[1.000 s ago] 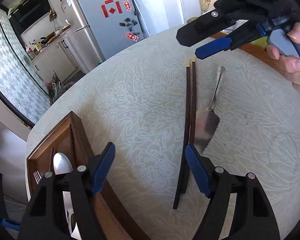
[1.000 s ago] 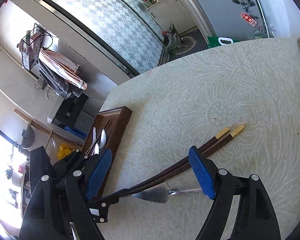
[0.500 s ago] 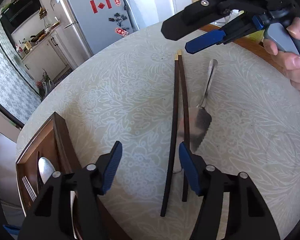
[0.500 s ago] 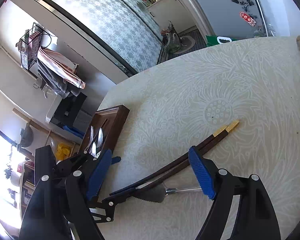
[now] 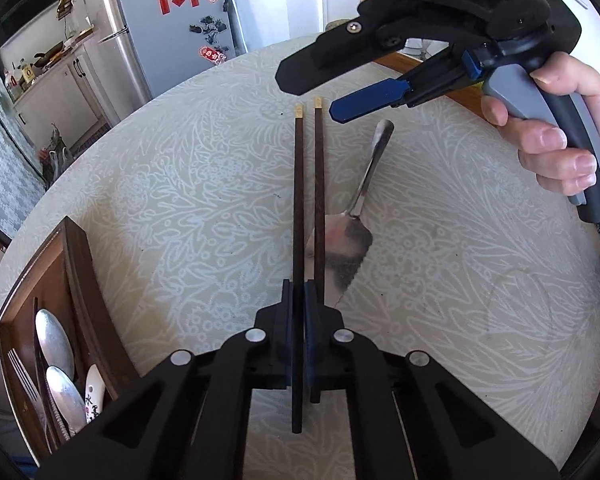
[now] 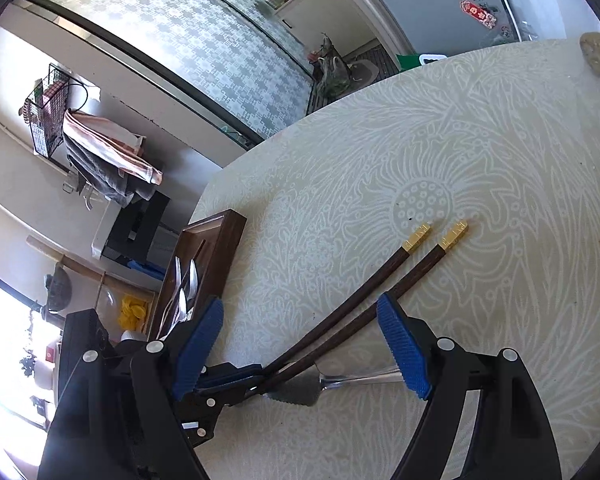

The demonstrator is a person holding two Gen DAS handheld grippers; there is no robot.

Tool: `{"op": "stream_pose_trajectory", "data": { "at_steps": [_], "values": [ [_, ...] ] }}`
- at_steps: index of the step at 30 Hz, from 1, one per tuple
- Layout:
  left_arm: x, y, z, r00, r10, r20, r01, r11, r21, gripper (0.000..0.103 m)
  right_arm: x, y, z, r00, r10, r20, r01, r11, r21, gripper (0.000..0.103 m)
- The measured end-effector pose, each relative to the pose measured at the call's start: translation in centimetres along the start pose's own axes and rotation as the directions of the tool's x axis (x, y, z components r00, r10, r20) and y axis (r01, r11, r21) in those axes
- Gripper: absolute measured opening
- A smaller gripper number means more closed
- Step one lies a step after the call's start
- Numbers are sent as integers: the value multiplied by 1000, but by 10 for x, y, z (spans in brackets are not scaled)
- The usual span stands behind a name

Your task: Organize utensils

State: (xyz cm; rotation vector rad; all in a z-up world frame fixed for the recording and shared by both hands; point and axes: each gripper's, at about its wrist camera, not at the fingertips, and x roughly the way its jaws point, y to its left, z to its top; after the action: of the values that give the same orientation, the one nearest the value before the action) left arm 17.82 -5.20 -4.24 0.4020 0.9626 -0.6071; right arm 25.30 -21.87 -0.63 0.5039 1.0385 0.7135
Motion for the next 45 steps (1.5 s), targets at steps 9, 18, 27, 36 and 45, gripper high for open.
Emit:
{"op": "stream_pose_trajectory", "data": {
  "at_steps": [9, 18, 27, 36, 45],
  "values": [
    [-18, 1, 4, 996, -37, 87, 42, 998, -56, 5, 12, -8, -3, 1000, -20, -21, 21, 999, 29, 78],
    [-37, -9, 9, 986, -52, 157, 61, 997, -56, 5, 14, -13, -3, 998, -57, -15, 58, 997, 52, 48],
    [-53, -21, 13, 974, -60, 219, 69, 997, -33, 4, 13, -15, -3, 999, -52, -6, 52, 996, 67, 26],
    [-46, -31, 9, 979, -69, 192, 69, 998, 7, 0, 15, -10, -4, 997, -76, 0, 76, 996, 41, 0],
    [-18, -20, 1, 995, 29, 93, -29, 1000, -4, 24, 25, 2, -8, 997, -75, -27, 74, 997, -5, 2]
  ]
}}
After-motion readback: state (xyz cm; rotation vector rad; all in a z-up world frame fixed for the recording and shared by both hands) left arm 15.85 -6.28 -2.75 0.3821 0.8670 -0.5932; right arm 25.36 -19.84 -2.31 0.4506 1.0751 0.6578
